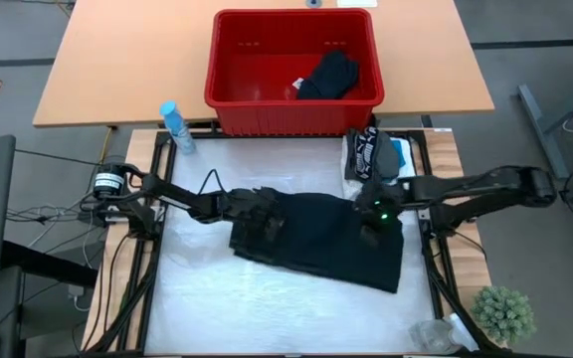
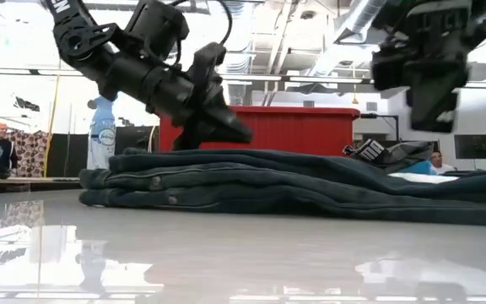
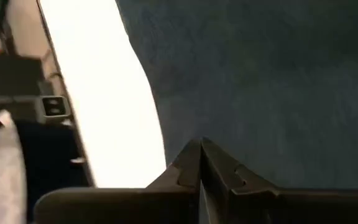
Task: Fold laundry
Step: Fold the blue pants
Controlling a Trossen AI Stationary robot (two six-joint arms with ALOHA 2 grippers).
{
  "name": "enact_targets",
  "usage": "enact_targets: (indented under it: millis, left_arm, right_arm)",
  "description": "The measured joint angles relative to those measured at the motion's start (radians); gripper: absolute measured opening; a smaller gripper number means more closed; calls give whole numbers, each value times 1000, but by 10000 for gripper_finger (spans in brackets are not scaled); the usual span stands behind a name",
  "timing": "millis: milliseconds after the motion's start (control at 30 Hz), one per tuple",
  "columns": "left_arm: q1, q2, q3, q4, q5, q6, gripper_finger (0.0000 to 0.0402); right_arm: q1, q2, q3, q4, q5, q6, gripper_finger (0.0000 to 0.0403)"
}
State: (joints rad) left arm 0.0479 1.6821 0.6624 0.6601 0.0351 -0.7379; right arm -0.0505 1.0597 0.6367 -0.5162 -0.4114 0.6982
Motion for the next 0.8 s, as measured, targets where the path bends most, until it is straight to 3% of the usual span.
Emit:
enact_targets:
  millis: [267, 367, 600, 700, 800]
  left_arm:
    - [41, -2, 106, -39, 176, -2, 89]
    - [44, -2, 135, -21, 205, 66, 92]
    - [43, 2, 140, -157, 105, 118, 41]
    - [33, 3, 140, -264, 21, 164, 9]
    - [33, 6, 139, -369, -64, 189, 6]
  right_arm:
    - [96, -227, 1, -248, 5, 273, 86]
    - [165, -263, 1, -309, 98, 390, 91]
    - [330, -255, -13, -320, 367, 551, 72]
    - [382, -212, -33, -326, 402, 650, 60]
    - [427, -140, -43, -325, 404, 732, 42]
